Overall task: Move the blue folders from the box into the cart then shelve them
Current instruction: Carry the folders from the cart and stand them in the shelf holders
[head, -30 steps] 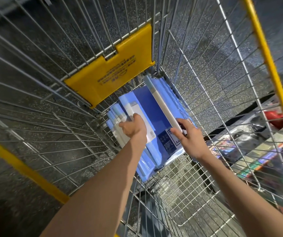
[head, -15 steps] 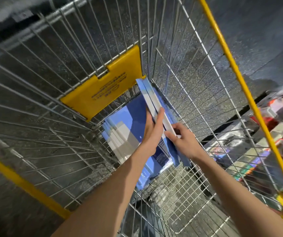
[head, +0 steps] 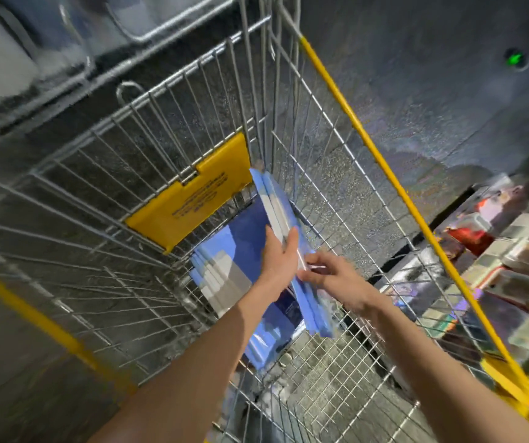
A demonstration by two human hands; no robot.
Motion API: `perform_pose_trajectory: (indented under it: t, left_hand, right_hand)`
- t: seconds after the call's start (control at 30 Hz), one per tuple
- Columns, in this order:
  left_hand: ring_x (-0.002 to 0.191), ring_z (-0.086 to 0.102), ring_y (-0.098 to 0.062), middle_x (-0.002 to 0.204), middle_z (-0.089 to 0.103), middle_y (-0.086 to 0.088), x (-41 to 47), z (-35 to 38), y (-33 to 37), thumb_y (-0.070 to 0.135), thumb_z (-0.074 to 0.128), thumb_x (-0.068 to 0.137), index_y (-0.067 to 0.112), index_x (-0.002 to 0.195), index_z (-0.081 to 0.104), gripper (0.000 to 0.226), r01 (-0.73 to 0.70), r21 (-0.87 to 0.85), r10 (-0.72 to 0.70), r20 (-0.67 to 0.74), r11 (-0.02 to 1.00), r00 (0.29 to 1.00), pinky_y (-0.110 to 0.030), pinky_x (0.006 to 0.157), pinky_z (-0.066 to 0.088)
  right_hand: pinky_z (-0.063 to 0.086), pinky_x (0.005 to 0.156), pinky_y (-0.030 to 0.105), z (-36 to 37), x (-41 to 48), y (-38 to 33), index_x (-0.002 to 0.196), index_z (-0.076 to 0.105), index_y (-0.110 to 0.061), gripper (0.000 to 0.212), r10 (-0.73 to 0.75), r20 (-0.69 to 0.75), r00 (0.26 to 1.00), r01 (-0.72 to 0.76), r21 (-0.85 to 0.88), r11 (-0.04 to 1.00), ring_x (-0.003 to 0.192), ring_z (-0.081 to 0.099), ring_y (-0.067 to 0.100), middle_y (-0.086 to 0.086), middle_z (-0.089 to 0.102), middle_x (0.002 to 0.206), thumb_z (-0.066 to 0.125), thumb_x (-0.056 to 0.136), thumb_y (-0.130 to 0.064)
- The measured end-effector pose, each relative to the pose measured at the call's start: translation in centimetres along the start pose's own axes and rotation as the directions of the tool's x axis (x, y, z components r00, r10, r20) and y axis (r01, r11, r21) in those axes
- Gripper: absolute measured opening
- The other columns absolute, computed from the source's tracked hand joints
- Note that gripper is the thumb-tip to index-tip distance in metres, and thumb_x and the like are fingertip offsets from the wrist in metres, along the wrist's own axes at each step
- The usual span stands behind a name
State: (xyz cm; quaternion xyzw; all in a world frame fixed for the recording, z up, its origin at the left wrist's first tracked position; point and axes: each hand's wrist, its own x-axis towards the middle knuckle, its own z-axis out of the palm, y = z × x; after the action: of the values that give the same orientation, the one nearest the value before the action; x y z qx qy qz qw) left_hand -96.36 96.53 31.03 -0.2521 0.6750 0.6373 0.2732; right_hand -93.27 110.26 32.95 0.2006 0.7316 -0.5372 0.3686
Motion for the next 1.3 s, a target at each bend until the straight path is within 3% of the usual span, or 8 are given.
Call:
perform_pose_trajectory:
  t: [0.17, 0.33, 0.43, 0.57, 0.7, 0.77, 0.9, 1.3]
  left_hand:
    - [0.144, 0.038, -0.021, 0.157, 0.04, -0.006, -3.7, -2.0, 1.3, 0.038, 0.051, 0.103, 0.009, 0.157, 0.024, 0.068, -0.14, 0.044, 0.14, 0.016, 0.989, 0.99, -0.04, 0.118, 0.032]
    - [0.123, 0.055, -0.011, 0.132, 0.06, 0.002, -9.2, -3.2, 4.5, 0.019, 0.053, 0.104, 0.011, 0.142, 0.045, 0.04, -0.312, 0.064, 0.311, 0.024, 0.948, 0.95, -0.012, 0.092, 0.039]
    - [0.099, 0.063, 0.006, 0.104, 0.068, 0.024, -13.1, -4.0, 6.8, 0.025, 0.055, 0.103, 0.028, 0.119, 0.058, 0.016, -0.371, 0.039, 0.368, 0.073, 0.928, 0.927, -0.007, 0.08, 0.044]
    - [0.088, 0.07, -0.001, 0.091, 0.076, 0.014, -19.2, -4.0, 9.6, 0.036, 0.052, 0.104, 0.023, 0.108, 0.068, 0.021, -0.478, 0.034, 0.473, 0.096, 0.878, 0.876, -0.023, 0.078, 0.054]
    - [0.088, 0.068, -0.017, 0.1, 0.076, -0.008, -24.0, -3.9, 11.4, 0.058, 0.053, 0.095, 0.02, 0.102, 0.073, 0.044, -0.553, 0.016, 0.549, 0.103, 0.833, 0.83, -0.05, 0.09, 0.054]
    - [0.087, 0.067, -0.016, 0.096, 0.075, -0.004, -26.1, -3.7, 12.4, 0.069, 0.053, 0.09, 0.015, 0.105, 0.072, 0.059, -0.565, 0.019, 0.559, 0.127, 0.825, 0.82, -0.048, 0.087, 0.054]
    - [0.08, 0.066, -0.005, 0.086, 0.074, 0.006, -30.4, -2.8, 15.4, 0.04, 0.049, 0.104, 0.015, 0.104, 0.07, 0.033, -0.637, -0.002, 0.622, 0.217, 0.771, 0.752, -0.022, 0.072, 0.053]
    - [0.113, 0.067, -0.02, 0.116, 0.073, -0.003, -41.9, 0.4, 25.2, 0.029, 0.047, 0.106, 0.02, 0.113, 0.067, 0.024, -0.832, -0.12, 0.814, 0.323, 0.541, 0.483, -0.033, 0.1, 0.051]
  right_hand:
    - [0.046, 0.09, 0.022, 0.5, -3.6, -3.0, 0.113, 0.07, -0.016, 0.022, -0.042, -0.126, 0.991, 0.056, 0.112, 0.992, 0.103, 0.062, 0.004, -0.006, 0.07, 0.116, 0.059, 0.098, -0.027]
    - [0.044, 0.107, 0.038, 2.4, -8.2, -6.0, 0.122, 0.068, -0.029, 0.036, -0.146, -0.194, 0.97, 0.188, 0.22, 0.957, 0.11, 0.063, 0.009, -0.013, 0.07, 0.117, 0.058, 0.095, -0.051]
    - [0.047, 0.09, 0.036, 3.2, -11.8, -7.9, 0.108, 0.072, -0.027, 0.032, -0.214, -0.252, 0.944, 0.283, 0.282, 0.917, 0.09, 0.062, 0.011, -0.004, 0.072, 0.101, 0.05, 0.1, -0.047]
    - [0.048, 0.066, 0.027, 4.0, -17.6, -9.7, 0.097, 0.061, -0.02, 0.027, -0.336, -0.315, 0.888, 0.437, 0.347, 0.83, 0.085, 0.056, 0.02, 0.012, 0.06, 0.092, 0.05, 0.101, -0.045]
    - [0.051, 0.06, 0.023, 3.7, -22.8, -11.0, 0.104, 0.062, -0.02, 0.02, -0.491, -0.362, 0.792, 0.59, 0.247, 0.769, 0.079, 0.063, 0.011, 0.007, 0.064, 0.093, 0.057, 0.099, -0.038]
    - [0.055, 0.071, 0.032, 3.1, -25.2, -11.6, 0.112, 0.064, -0.025, 0.022, -0.545, -0.392, 0.741, 0.642, 0.176, 0.746, 0.088, 0.065, 0.01, 0.01, 0.069, 0.104, 0.057, 0.099, -0.041]
    - [0.055, 0.077, 0.045, 1.2, -29.2, -13.0, 0.116, 0.064, -0.027, 0.027, -0.629, -0.439, 0.641, 0.713, 0.039, 0.7, 0.097, 0.067, 0.024, 0.003, 0.072, 0.109, 0.051, 0.101, -0.045]
    - [0.044, 0.071, 0.021, -4.6, -43.2, -19.0, 0.099, 0.062, -0.018, 0.027, -0.804, -0.501, 0.322, 0.834, -0.251, 0.491, 0.072, 0.055, -0.004, -0.02, 0.064, 0.077, 0.041, 0.107, -0.032]
